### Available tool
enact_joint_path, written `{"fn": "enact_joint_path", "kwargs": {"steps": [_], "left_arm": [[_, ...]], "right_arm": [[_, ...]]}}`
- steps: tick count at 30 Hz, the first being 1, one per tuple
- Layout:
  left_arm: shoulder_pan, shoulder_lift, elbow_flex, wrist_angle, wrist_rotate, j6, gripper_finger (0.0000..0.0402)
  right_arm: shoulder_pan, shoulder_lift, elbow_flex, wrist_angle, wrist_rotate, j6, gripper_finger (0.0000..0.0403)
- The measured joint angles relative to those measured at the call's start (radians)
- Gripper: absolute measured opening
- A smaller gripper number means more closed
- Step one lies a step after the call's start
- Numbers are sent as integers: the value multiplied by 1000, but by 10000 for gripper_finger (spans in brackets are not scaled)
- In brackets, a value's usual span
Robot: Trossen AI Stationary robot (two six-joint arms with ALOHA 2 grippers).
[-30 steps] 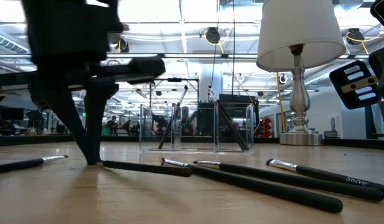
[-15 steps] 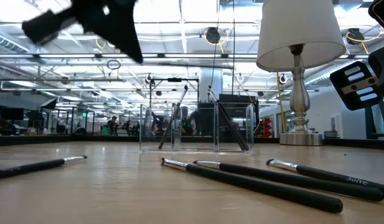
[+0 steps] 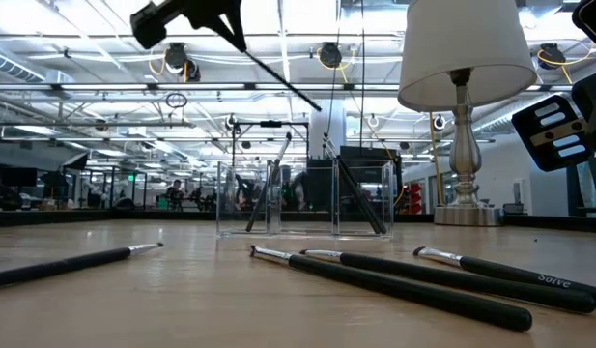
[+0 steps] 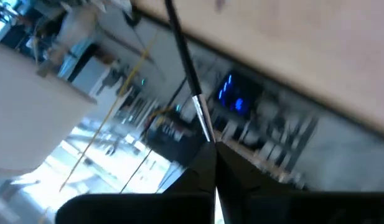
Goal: Put items in baskets/containers
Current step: Put the brow brush in the transparent organizer
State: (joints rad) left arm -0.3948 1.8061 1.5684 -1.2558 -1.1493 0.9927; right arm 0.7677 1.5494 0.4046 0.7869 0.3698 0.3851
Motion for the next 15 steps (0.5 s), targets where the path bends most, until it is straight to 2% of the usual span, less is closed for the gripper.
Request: {"fn": "enact_joint_path", "kwargs": {"steps": [5, 15], "left_arm": [[43, 0, -12, -26, -117, 87, 3], [70, 0, -12, -94, -108, 80, 2]], "right_arm": [[0, 0, 0, -3, 0, 1, 0], [0, 0, 0, -3, 0, 18, 0]]}}
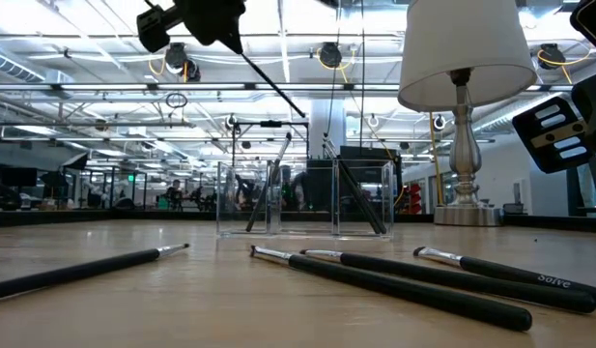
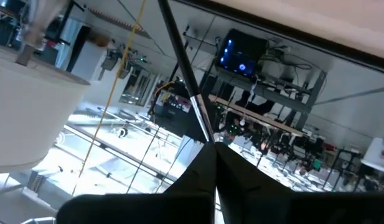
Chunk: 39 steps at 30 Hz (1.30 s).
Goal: Put items in baskets/containers
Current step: Put the brow brush in the transparent organizer
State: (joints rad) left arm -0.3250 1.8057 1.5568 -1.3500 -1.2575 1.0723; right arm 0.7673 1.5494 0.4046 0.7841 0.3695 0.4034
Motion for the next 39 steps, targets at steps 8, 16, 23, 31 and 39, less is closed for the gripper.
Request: {"fn": "enact_joint_path", "kwargs": {"steps": [8, 16, 23, 31, 39], "left_arm": [[45, 0, 0, -110, 90, -28, 2], [47, 5, 0, -104, 136, -3, 2], [13, 7, 0, -51, 132, 40, 2], [-14, 7, -62, 248, 132, 267, 1], [-5, 8, -192, 435, 167, 363, 1]], "right_arm": [[0, 0, 0, 0, 0, -3, 0], [0, 0, 0, -3, 0, -3, 0], [-1, 0, 0, -10, 0, -3, 0], [-1, 0, 0, -11, 0, -7, 0], [-1, 0, 0, -4, 0, 0, 0]]}}
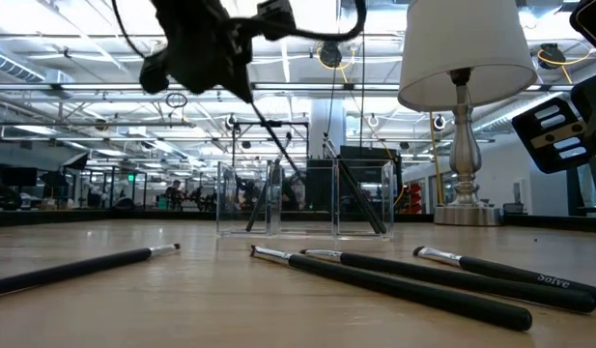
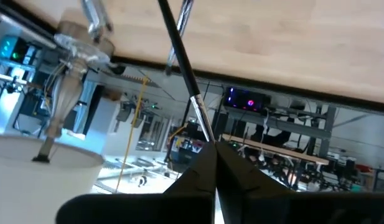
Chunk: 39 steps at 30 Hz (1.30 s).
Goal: Put items in baskets/containers
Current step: Put the brow brush in the transparent organizer
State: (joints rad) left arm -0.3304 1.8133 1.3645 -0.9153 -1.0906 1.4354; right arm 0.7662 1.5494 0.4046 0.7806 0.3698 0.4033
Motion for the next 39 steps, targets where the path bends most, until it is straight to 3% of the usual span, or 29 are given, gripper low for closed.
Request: {"fn": "enact_joint_path", "kwargs": {"steps": [16, 28, 39], "left_arm": [[14, 20, -50, 240, 74, 169, 2], [13, 143, -46, 241, 70, 194, 3], [13, 140, -14, 301, 44, 220, 4]], "right_arm": [[-1, 0, 0, 16, 27, 0, 0], [-1, 0, 0, 24, 26, 40, 0], [0, 0, 0, 24, 26, 57, 0]]}}
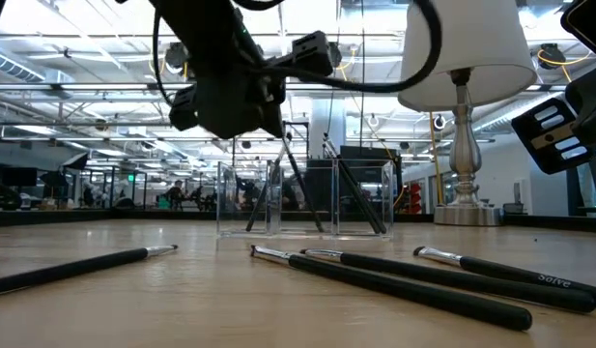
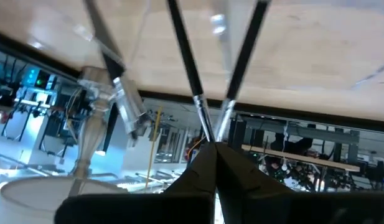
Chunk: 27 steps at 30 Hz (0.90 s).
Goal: Put items in baskets/containers
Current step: Put the brow brush in the transparent organizer, then put the eyeshadow brush in the transparent organizer
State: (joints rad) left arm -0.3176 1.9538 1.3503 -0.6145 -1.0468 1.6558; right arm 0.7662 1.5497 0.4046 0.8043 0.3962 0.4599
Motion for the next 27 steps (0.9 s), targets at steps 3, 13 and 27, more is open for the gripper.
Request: {"fn": "enact_joint_path", "kwargs": {"steps": [3, 13, 27], "left_arm": [[-2, 0, 26, 1, 1, 1, 16], [-35, 0, 112, 18, 34, -59, 93], [-120, -118, 120, -180, -299, -776, 115]], "right_arm": [[0, 0, 0, 0, -1, 0, 0], [1, 0, 0, 0, -4, -7, 0], [3, 0, 0, -1, -5, -39, 0]]}}
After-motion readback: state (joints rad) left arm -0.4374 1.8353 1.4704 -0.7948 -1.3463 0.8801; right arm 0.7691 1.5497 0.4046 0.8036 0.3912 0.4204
